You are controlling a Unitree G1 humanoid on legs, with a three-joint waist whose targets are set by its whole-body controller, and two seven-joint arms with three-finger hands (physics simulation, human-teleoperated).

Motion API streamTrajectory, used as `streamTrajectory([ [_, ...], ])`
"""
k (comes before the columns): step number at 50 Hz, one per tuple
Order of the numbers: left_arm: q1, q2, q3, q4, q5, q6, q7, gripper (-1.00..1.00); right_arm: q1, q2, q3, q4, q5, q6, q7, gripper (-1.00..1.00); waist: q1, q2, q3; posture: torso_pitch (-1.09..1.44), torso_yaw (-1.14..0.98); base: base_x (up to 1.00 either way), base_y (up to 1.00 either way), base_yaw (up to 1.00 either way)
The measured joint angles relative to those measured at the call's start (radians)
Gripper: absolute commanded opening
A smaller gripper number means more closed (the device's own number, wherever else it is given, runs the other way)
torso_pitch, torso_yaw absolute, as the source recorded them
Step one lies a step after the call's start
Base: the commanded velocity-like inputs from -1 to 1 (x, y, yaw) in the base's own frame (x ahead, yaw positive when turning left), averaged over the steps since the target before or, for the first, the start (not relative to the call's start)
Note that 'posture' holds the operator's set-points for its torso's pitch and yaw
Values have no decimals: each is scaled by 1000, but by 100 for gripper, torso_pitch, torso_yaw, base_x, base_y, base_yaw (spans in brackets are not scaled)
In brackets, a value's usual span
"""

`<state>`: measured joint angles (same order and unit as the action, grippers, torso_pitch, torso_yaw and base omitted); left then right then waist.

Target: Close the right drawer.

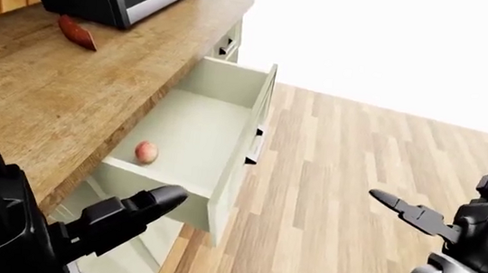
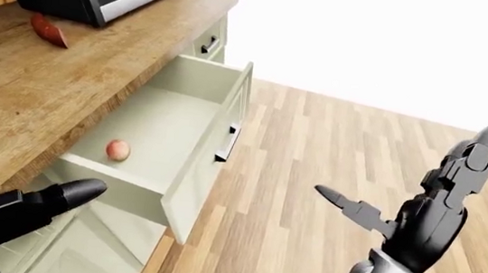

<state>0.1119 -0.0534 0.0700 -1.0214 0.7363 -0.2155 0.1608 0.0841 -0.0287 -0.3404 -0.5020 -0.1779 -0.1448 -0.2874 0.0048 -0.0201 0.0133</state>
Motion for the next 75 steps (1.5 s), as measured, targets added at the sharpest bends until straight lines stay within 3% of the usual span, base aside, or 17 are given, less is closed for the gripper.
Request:
streamTrajectory([
  [11, 57, 24, -145, 44, -195, 82, -63, 100, -12, -8, 17, 25, 12, 1, 24, 100, 3, 0, 2, 0, 0, 0, 0, 0],
  [16, 62, 37, -154, 61, -284, 129, -86, 100, -16, -10, 31, 49, 9, -12, 33, 100, 2, -2, 3, 0, 0, 0, 0, 0],
  [27, 132, 80, -254, 70, -411, 151, -158, 100, -14, -10, 47, 83, 6, -21, 48, 100, 5, -2, 3, 0, 0, 0, 0, 0],
  [54, 70, 105, -440, 293, -366, 117, -192, 100, -11, -9, 14, 80, 34, -25, 0, 100, 8, -8, -2, 0, 0, 0, 0, 0],
  [58, 32, 89, -471, 323, -356, 142, -232, 100, -12, -8, 24, 87, 32, -24, 6, 100, 8, -8, -1, 0, 0, 0, 0, 0],
  [67, -36, 49, -479, 383, -370, 187, -272, 100, -15, -10, 34, 108, 34, -32, 14, 100, 8, -11, -2, 0, 0, 0, 0, 0],
  [75, -73, 21, -532, 394, -358, 219, -303, 100, -17, -12, 38, 116, 33, -34, 18, 100, 7, -15, -3, 0, 0, 0, 0, 0],
])
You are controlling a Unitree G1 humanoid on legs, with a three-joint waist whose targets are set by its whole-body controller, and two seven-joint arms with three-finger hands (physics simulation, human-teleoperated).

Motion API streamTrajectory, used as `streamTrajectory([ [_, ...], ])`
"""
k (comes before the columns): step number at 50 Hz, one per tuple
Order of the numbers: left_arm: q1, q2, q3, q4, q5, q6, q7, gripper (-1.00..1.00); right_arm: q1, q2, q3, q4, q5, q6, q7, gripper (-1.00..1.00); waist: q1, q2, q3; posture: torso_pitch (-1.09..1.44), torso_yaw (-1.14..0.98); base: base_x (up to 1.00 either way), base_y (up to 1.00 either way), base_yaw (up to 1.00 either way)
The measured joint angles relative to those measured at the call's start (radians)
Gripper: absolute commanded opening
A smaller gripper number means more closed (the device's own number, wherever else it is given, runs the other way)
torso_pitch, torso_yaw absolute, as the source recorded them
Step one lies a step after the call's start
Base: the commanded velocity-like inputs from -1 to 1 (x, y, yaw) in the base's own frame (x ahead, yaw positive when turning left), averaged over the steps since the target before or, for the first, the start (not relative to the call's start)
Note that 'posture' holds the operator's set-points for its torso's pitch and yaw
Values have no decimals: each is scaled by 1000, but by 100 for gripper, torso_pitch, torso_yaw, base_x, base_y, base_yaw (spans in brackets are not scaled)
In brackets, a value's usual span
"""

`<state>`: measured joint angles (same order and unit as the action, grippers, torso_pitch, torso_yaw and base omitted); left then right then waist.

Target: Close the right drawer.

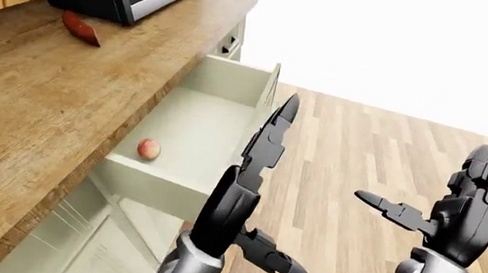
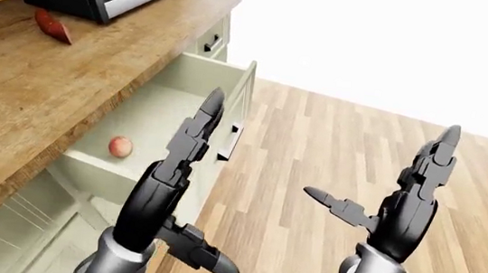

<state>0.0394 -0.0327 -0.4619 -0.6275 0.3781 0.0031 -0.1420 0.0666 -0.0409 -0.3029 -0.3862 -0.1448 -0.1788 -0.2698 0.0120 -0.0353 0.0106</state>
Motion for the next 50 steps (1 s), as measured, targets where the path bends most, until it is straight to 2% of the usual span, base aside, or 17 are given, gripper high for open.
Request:
streamTrajectory([
  [10, -14, -16, -48, 75, 25, -20, -12, 100, 0, -1, 4, 11, 2, -5, 4, 100, 0, -4, 2, 0, 0, 0, 0, 0],
  [26, -70, -59, 46, 363, -76, -43, -48, 100, -1, -2, 5, 16, 4, -6, 9, 100, 0, -7, 4, 0, 0, 0, 0, 0],
  [41, -75, -90, 46, 530, -117, -57, -88, 100, -3, -3, 7, 26, 7, -9, 11, 100, -1, -11, 4, 0, 0, 0, 0, 0],
  [45, -73, -95, 54, 545, -133, -47, -69, 100, -2, -3, 7, 28, 6, -11, 10, 100, -2, -11, 3, 0, 0, 0, 0, 0],
  [50, -60, -99, 34, 594, -138, -38, -48, 100, -3, -3, 6, 32, 6, -14, 9, 100, -1, -11, 2, 0, 0, 0, 0, 0],
])
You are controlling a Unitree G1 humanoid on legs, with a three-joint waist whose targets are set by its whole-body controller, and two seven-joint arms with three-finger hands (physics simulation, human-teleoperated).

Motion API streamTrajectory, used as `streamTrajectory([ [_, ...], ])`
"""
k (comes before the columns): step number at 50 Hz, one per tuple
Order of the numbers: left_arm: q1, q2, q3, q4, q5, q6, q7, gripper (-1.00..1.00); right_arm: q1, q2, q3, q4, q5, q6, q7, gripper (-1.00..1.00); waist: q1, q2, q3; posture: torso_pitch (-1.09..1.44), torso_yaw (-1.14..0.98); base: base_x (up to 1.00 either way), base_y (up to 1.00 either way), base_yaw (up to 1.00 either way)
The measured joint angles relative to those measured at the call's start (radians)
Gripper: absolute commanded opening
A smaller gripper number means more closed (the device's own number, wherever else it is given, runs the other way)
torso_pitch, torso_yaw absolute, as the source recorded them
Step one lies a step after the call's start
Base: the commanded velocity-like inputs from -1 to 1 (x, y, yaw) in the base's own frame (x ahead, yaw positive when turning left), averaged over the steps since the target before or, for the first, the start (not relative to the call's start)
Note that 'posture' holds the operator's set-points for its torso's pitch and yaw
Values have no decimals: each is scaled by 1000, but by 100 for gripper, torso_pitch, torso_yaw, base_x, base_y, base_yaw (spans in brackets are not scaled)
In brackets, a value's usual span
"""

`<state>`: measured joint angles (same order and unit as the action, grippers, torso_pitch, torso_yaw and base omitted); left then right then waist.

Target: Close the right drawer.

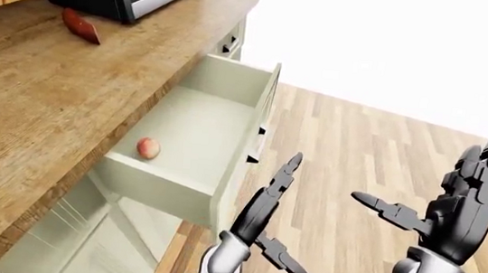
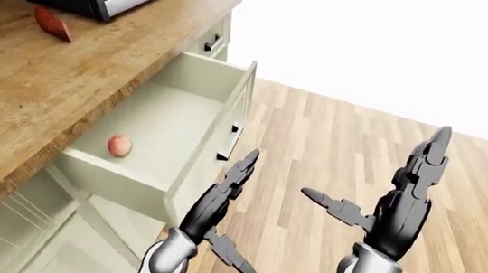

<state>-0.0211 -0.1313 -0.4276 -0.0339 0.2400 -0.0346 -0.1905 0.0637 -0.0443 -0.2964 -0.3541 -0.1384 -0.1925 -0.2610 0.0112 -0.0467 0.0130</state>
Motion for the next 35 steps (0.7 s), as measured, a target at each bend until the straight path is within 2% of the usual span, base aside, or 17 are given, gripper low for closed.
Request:
streamTrajectory([
  [8, -33, -20, 37, 75, 4, 34, 34, 100, 0, -1, -1, 2, 0, -1, 0, 100, -2, -1, 1, 0, 0, 0, 0, 0],
  [13, -38, -43, 50, 105, 10, 36, 107, 100, 1, 1, 2, 3, -1, -3, -1, 100, -4, -3, -1, 0, 0, 0, 0, 0],
  [24, -14, -46, 35, 121, -5, 49, 202, 100, 2, 1, 3, 9, -6, -6, -4, 100, -4, -3, 0, 0, 0, 0, 0, 0],
  [35, -56, -61, 92, 163, -67, 78, 262, 100, -1, 0, 7, 16, -9, -7, -8, 100, -5, -2, -1, 0, 0, 0, 0, 0],
])
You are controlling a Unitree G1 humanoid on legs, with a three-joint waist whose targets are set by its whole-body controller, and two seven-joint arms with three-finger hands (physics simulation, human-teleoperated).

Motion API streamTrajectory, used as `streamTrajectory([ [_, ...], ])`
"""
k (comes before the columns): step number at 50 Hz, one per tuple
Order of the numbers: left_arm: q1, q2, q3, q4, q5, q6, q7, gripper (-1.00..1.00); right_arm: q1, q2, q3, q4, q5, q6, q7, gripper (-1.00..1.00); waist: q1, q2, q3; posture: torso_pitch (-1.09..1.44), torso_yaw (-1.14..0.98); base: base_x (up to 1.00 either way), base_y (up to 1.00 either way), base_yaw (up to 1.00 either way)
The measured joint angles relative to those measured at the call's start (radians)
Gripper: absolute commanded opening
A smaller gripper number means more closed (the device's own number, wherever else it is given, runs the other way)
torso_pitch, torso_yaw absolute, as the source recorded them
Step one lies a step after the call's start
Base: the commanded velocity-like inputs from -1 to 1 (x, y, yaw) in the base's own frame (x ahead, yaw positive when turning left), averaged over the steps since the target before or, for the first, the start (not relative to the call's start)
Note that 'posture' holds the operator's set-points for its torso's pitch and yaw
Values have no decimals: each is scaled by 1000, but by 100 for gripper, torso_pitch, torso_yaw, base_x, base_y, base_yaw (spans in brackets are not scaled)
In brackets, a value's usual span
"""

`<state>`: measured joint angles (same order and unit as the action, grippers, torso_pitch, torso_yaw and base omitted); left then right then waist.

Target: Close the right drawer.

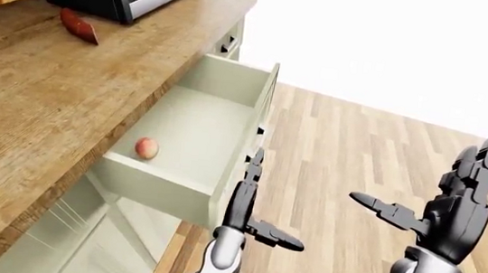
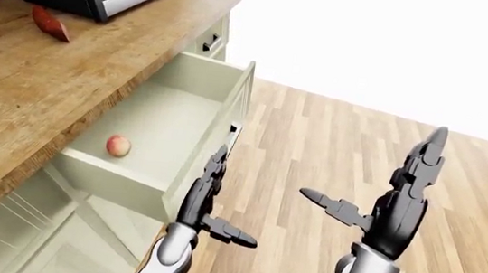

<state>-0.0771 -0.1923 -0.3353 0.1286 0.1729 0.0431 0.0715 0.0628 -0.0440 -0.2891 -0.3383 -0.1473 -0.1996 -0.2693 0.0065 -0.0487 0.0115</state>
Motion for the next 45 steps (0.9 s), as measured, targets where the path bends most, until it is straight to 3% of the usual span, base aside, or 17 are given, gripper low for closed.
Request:
streamTrajectory([
  [9, -28, -7, 34, 48, -37, 35, 33, 100, -1, -1, 3, 10, -3, -5, -2, 100, 0, 1, 0, 0, 0, 0, 0, 0],
  [23, -32, -15, 40, 77, -48, 21, 107, 100, 0, -1, 3, 8, -5, -5, -3, 100, -2, 0, 0, 0, 0, 0, 0, 0],
  [45, -75, -23, 73, 112, -102, 29, 153, 100, -1, -1, 6, 15, -5, -3, -1, 100, -11, 4, -3, 0, 0, 0, 0, 0],
])
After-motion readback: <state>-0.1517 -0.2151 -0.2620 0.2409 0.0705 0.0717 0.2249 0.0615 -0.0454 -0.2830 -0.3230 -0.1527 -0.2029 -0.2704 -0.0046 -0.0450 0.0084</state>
